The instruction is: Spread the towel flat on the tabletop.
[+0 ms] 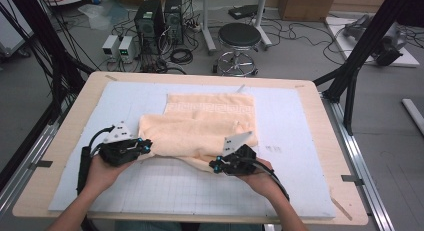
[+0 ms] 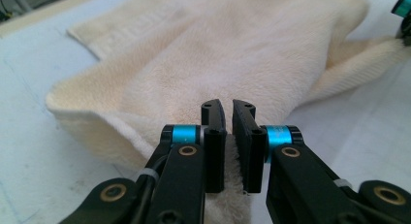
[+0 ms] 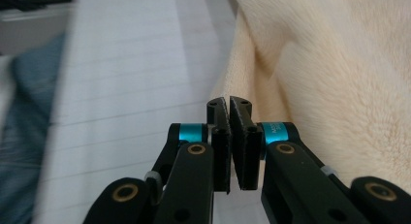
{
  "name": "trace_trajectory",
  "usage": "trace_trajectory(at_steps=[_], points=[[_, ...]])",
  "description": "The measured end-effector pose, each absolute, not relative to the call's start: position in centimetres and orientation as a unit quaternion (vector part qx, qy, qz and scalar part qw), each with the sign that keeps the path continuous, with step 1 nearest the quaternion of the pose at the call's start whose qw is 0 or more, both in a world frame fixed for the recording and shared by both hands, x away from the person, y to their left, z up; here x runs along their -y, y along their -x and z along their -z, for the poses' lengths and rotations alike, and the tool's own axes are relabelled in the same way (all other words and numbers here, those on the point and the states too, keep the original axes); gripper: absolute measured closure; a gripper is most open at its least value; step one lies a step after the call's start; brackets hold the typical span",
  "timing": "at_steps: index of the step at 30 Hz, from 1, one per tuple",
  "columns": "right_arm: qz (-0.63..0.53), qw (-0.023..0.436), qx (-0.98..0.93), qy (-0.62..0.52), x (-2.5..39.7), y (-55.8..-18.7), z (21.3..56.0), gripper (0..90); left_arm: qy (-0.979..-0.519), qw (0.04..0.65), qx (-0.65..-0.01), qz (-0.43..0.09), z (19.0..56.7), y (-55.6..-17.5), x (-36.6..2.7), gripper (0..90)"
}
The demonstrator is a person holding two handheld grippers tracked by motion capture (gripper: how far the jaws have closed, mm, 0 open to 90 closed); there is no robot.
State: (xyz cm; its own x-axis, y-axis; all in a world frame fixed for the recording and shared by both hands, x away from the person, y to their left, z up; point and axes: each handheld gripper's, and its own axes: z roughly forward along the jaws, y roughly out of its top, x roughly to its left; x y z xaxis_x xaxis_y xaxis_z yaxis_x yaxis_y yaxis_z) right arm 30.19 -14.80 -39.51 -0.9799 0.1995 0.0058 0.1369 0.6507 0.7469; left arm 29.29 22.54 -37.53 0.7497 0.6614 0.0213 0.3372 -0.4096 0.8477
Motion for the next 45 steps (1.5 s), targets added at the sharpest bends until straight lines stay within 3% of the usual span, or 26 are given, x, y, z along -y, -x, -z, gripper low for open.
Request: trace_trajectory(at_steps=[7, 9, 11, 13, 18, 23, 29, 33, 36, 38, 45], points=[[-0.442, 0.053, -0.893, -0.066, 19.0, -23.6, 35.2, 87.4, -0.812, 0.477, -0.278, -0.19, 33.6, -26.0, -23.2, 83.7], [-0.445, 0.048, -0.892, -0.06, 20.2, -22.1, 34.4, 86.6, -0.815, 0.483, -0.271, -0.17, 33.2, -25.4, -23.3, 83.4], [-0.442, 0.04, -0.894, -0.062, 21.1, -21.2, 34.1, 79.5, -0.824, 0.481, -0.258, -0.155, 33.5, -24.8, -23.2, 81.4], [-0.444, 0.042, -0.893, -0.069, 21.8, -21.0, 34.1, 74.5, -0.831, 0.475, -0.251, -0.144, 34.4, -24.6, -23.0, 72.6], [-0.428, 0.07, -0.894, -0.111, 21.6, -23.3, 35.8, 65.0, -0.839, 0.462, -0.256, -0.133, 37.3, -25.8, -22.8, 62.9], [-0.412, 0.069, -0.9, -0.127, 19.3, -27.1, 38.6, 59.7, -0.856, 0.432, -0.258, -0.116, 40.2, -27.8, -22.7, 59.4], [-0.35, 0.061, -0.927, -0.121, 16.7, -30.0, 41.8, 59.6, -0.881, 0.387, -0.259, -0.086, 42.7, -29.3, -22.5, 56.6], [-0.342, 0.042, -0.929, -0.136, 16.6, -30.7, 43.2, 64.4, -0.879, 0.393, -0.253, -0.091, 43.9, -29.0, -22.6, 63.9], [-0.357, 0.027, -0.924, -0.138, 17.0, -30.8, 43.4, 79.5, -0.874, 0.4, -0.263, -0.085, 43.9, -28.8, -22.8, 76.2], [-0.359, 0.012, -0.924, -0.134, 17.0, -30.8, 43.4, 84.7, -0.877, 0.397, -0.256, -0.088, 43.9, -28.4, -22.7, 84.4], [-0.378, 0.015, -0.92, -0.105, 18.0, -28.5, 41.6, 86.0, -0.869, 0.43, -0.232, -0.073, 41.9, -24.6, -22.7, 85.9]])
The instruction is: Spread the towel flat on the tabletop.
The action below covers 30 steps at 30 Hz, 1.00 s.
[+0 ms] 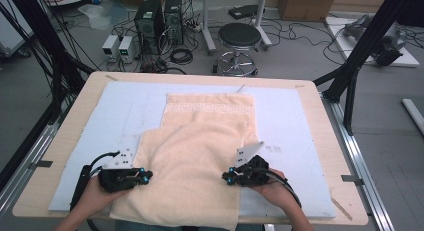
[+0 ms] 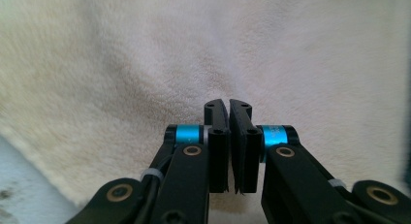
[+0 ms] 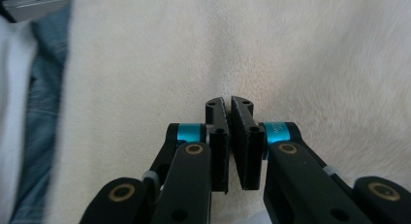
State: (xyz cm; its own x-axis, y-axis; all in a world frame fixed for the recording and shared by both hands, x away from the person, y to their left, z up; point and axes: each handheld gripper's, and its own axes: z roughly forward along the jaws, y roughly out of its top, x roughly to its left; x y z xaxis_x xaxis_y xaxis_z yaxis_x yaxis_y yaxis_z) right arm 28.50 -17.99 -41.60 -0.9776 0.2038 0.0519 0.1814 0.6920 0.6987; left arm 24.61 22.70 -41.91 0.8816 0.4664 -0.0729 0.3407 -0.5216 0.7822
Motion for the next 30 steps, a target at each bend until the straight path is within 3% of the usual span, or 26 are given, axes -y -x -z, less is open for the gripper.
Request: trace_trajectory(at_steps=[7, 11, 16, 21, 26, 30], points=[[-0.411, 0.018, -0.908, -0.076, 20.7, -23.2, 38.5, 85.7, -0.865, 0.462, -0.185, -0.063, 39.4, -19.2, -22.1, 85.5], [-0.419, 0.025, -0.905, -0.068, 21.5, -21.4, 37.3, 74.4, -0.864, 0.468, -0.171, -0.068, 39.0, -19.1, -21.5, 71.4], [-0.418, 0.053, -0.901, -0.102, 21.8, -23.2, 37.5, 62.8, -0.865, 0.452, -0.193, -0.102, 40.1, -22.5, -21.0, 62.9], [-0.398, 0.072, -0.905, -0.132, 20.8, -27.2, 40.2, 58.2, -0.872, 0.428, -0.215, -0.102, 41.7, -26.3, -20.2, 58.1], [-0.354, 0.056, -0.922, -0.147, 19.9, -29.3, 42.4, 58.7, -0.89, 0.392, -0.218, -0.081, 43.5, -27.8, -19.4, 58.9], [-0.357, 0.048, -0.921, -0.151, 19.7, -29.3, 43.5, 69.3, -0.88, 0.408, -0.225, -0.09, 44.1, -27.6, -19.7, 64.7]])
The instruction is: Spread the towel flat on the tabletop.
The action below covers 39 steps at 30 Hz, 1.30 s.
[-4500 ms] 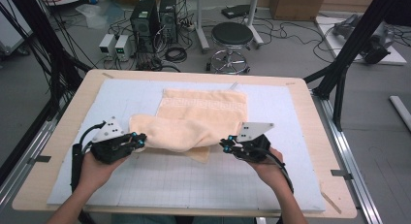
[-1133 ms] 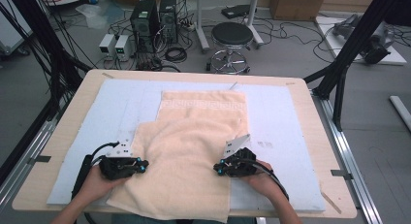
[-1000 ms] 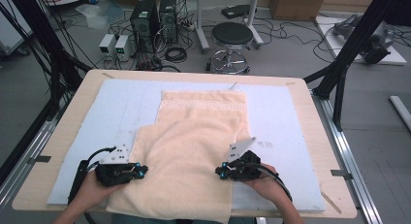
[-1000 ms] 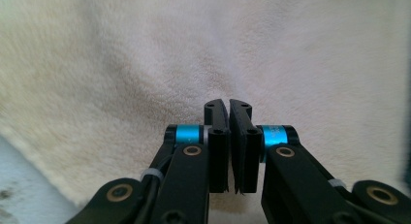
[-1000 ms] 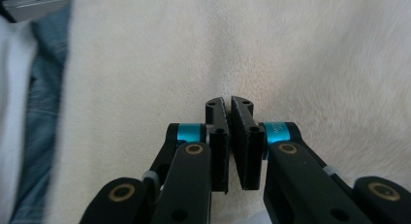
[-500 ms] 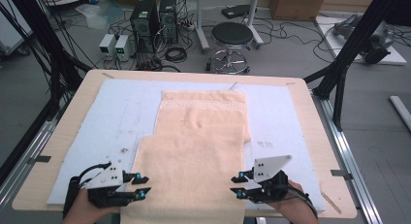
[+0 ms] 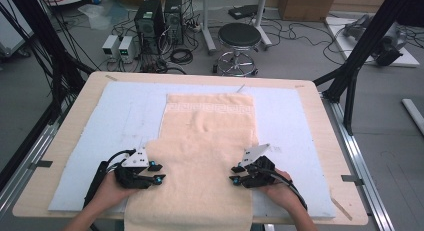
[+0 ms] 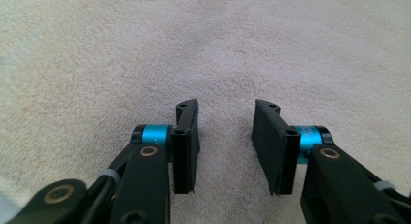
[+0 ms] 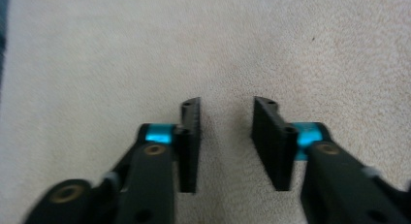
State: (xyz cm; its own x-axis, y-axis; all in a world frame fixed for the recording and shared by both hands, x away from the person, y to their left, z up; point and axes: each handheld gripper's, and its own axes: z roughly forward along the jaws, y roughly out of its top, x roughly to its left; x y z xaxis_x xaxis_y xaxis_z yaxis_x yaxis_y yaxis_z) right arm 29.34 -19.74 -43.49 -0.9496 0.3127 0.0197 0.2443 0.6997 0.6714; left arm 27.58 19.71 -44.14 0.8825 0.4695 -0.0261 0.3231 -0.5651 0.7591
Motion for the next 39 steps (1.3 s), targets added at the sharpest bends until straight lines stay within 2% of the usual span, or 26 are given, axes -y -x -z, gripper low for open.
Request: trace_trajectory(at_steps=[3, 5, 9, 16, 21, 26, 29, 33, 37, 39], points=[[-0.369, 0.034, -0.916, -0.154, 20.1, -29.4, 43.7, 80.3, -0.881, 0.404, -0.231, -0.081, 43.9, -27.4, -19.6, 82.4], [-0.365, 0.031, -0.918, -0.153, 20.2, -29.3, 43.5, 83.8, -0.881, 0.404, -0.234, -0.082, 43.7, -27.1, -19.5, 85.7], [-0.374, 0.037, -0.916, -0.139, 20.5, -28.1, 42.4, 84.7, -0.874, 0.423, -0.226, -0.076, 42.4, -25.4, -20.1, 86.3], [-0.4, 0.054, -0.909, -0.106, 21.5, -23.6, 39.6, 84.4, -0.867, 0.461, -0.185, -0.047, 39.9, -19.4, -20.8, 85.9], [-0.413, 0.057, -0.905, -0.082, 22.2, -21.0, 37.9, 75.7, -0.862, 0.478, -0.164, -0.038, 38.8, -17.9, -20.4, 76.3], [-0.406, 0.076, -0.904, -0.106, 22.6, -22.7, 37.5, 67.6, -0.86, 0.469, -0.182, -0.084, 38.8, -21.2, -20.4, 68.2], [-0.397, 0.092, -0.905, -0.124, 22.5, -25.0, 38.4, 64.3, -0.852, 0.463, -0.217, -0.113, 39.8, -24.4, -20.4, 63.9], [-0.396, 0.059, -0.905, -0.141, 21.8, -27.7, 40.6, 61.9, -0.847, 0.445, -0.266, -0.12, 41.1, -28.6, -20.5, 56.0], [-0.377, 0.074, -0.91, -0.155, 21.1, -29.4, 41.8, 62.0, -0.829, 0.455, -0.308, -0.103, 41.6, -32.5, -20.5, 58.9], [-0.379, 0.092, -0.905, -0.171, 21.3, -30.0, 41.6, 61.7, -0.822, 0.457, -0.32, -0.112, 41.9, -33.7, -20.2, 64.0]])
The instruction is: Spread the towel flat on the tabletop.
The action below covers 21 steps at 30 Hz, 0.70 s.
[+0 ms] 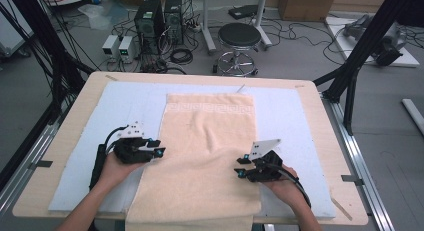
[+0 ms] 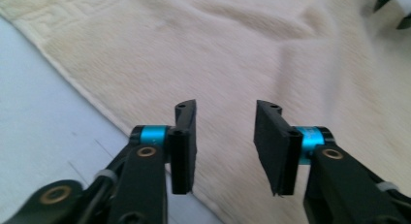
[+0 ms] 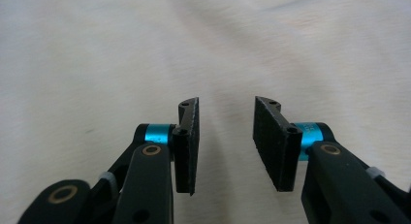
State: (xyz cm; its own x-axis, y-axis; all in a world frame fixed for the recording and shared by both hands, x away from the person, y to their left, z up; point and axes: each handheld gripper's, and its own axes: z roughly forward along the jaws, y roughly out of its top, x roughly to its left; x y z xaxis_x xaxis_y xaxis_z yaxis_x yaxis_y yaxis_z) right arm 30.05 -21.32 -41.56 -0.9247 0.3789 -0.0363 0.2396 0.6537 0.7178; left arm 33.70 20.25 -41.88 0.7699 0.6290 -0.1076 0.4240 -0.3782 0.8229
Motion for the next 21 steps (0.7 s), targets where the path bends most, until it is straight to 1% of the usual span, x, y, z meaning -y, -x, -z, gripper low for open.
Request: trace_trajectory(at_steps=[2, 5, 8, 9, 10, 11, 13, 15, 16, 18, 20, 21], points=[[-0.388, 0.109, -0.897, -0.18, 21.6, -30.6, 41.0, 61.2, -0.825, 0.446, -0.33, -0.111, 42.2, -34.7, -19.9, 66.5], [-0.392, 0.13, -0.891, -0.186, 22.0, -31.8, 40.1, 60.4, -0.829, 0.424, -0.338, -0.139, 42.8, -35.3, -19.3, 66.0], [-0.377, 0.155, -0.891, -0.202, 22.3, -33.6, 40.0, 60.5, -0.844, 0.392, -0.341, -0.132, 43.5, -36.1, -18.8, 64.2], [-0.376, 0.16, -0.888, -0.213, 22.4, -34.2, 40.2, 60.7, -0.851, 0.381, -0.338, -0.129, 43.8, -36.3, -18.5, 67.1], [-0.373, 0.164, -0.885, -0.224, 22.7, -34.9, 40.4, 61.2, -0.85, 0.382, -0.334, -0.141, 43.9, -36.3, -18.4, 72.2], [-0.376, 0.163, -0.881, -0.238, 23.1, -35.6, 40.8, 61.5, -0.851, 0.38, -0.333, -0.142, 43.9, -36.4, -18.3, 77.8], [-0.378, 0.149, -0.873, -0.268, 23.7, -37.1, 41.5, 61.9, -0.852, 0.373, -0.337, -0.146, 43.7, -36.6, -18.2, 85.5], [-0.372, 0.144, -0.87, -0.289, 24.1, -38.1, 42.2, 63.0, -0.85, 0.371, -0.343, -0.15, 43.7, -36.8, -18.1, 86.9], [-0.369, 0.135, -0.87, -0.297, 24.1, -38.6, 42.6, 63.7, -0.849, 0.365, -0.346, -0.164, 43.7, -36.8, -18.2, 87.1], [-0.354, 0.134, -0.876, -0.299, 23.7, -39.1, 43.1, 68.4, -0.841, 0.368, -0.359, -0.17, 43.8, -37.3, -18.7, 87.2], [-0.342, 0.131, -0.882, -0.296, 23.1, -39.5, 43.4, 70.8, -0.833, 0.369, -0.373, -0.175, 43.8, -37.7, -19.2, 87.3], [-0.343, 0.135, -0.883, -0.289, 22.8, -39.8, 43.5, 74.2, -0.828, 0.37, -0.382, -0.177, 43.9, -37.9, -19.4, 87.3]])
